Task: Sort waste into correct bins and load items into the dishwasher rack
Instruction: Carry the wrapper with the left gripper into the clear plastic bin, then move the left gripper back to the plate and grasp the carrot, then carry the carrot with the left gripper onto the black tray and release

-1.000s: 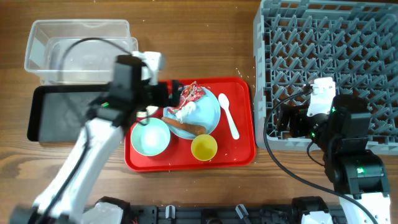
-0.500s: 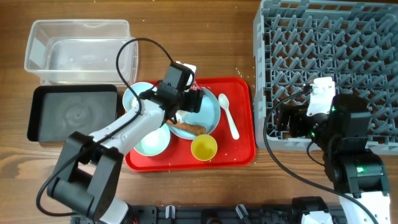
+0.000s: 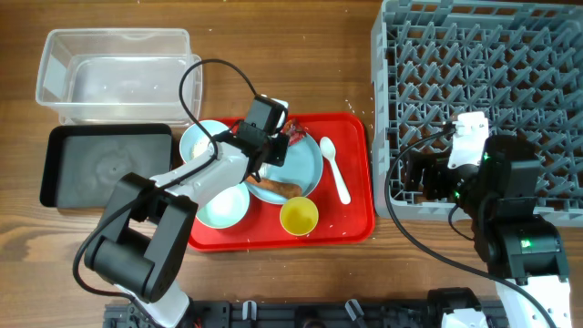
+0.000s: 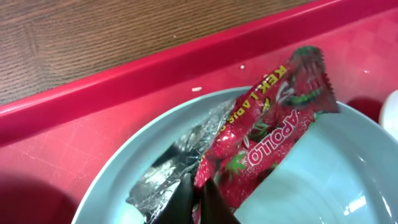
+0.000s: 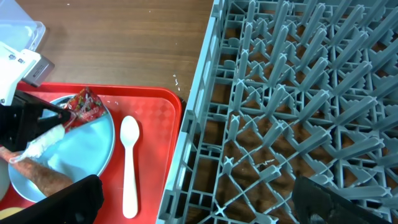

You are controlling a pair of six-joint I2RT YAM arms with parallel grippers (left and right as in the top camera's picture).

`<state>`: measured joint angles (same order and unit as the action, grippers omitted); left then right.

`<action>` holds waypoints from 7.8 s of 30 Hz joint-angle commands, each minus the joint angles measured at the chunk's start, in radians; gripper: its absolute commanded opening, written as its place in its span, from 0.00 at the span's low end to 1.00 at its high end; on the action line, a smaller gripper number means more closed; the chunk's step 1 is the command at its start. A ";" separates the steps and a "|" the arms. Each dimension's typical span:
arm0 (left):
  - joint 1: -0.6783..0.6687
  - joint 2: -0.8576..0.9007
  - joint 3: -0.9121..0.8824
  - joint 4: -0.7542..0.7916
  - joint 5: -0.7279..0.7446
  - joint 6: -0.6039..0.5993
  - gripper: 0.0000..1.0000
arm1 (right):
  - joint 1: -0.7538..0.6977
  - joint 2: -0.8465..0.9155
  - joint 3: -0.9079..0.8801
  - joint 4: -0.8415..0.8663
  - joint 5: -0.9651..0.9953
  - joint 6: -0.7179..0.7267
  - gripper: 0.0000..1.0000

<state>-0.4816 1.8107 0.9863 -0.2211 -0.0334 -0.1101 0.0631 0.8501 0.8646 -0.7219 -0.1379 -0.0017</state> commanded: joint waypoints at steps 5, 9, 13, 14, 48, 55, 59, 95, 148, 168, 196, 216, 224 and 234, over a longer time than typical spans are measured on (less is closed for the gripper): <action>-0.003 -0.040 0.014 0.029 -0.066 0.001 0.04 | 0.006 0.004 0.024 -0.001 -0.016 0.005 1.00; -0.003 -0.129 0.014 0.019 -0.066 0.001 0.04 | 0.006 0.004 0.024 -0.002 -0.016 0.005 1.00; 0.005 -0.224 0.016 0.020 -0.171 0.001 0.04 | 0.006 0.004 0.024 -0.002 -0.016 0.005 1.00; 0.022 -0.261 0.017 0.024 -0.220 0.001 0.04 | 0.006 0.004 0.024 -0.002 -0.016 0.005 1.00; 0.314 -0.112 0.013 -0.035 0.039 -0.347 0.46 | 0.006 0.043 0.024 -0.002 -0.020 0.013 1.00; 0.314 -0.072 0.013 -0.008 0.021 -0.347 0.39 | 0.006 0.043 0.024 -0.002 -0.019 0.012 1.00; 0.314 -0.060 0.013 -0.002 0.019 -0.347 0.29 | 0.006 0.043 0.024 -0.002 -0.019 0.012 1.00; 0.559 -0.151 0.049 0.373 -0.103 -0.185 0.26 | 0.006 0.043 0.024 -0.002 -0.019 0.012 1.00; 0.553 -0.105 0.197 0.209 -0.179 -0.188 0.72 | 0.006 0.043 0.024 -0.011 -0.019 0.012 1.00; 0.326 -0.302 0.192 -0.598 0.303 -0.559 1.00 | 0.006 0.043 0.024 -0.012 -0.019 0.032 1.00; -0.085 -0.021 0.153 -0.575 0.151 -1.021 1.00 | 0.006 0.043 0.024 -0.019 -0.019 0.032 1.00; -0.083 -0.005 0.091 -0.421 0.012 -1.043 0.31 | 0.006 0.043 0.024 -0.027 -0.019 0.035 1.00; -0.095 0.021 0.091 -0.421 0.013 -1.043 0.43 | 0.006 0.043 0.024 -0.027 -0.019 0.036 1.00; -0.098 0.037 0.091 -0.372 0.001 -0.968 0.16 | 0.006 0.043 0.024 -0.029 -0.019 0.036 1.00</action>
<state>-0.5751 1.8236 1.0866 -0.6312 -0.0032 -1.1538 0.0631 0.8928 0.8650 -0.7479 -0.1387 0.0216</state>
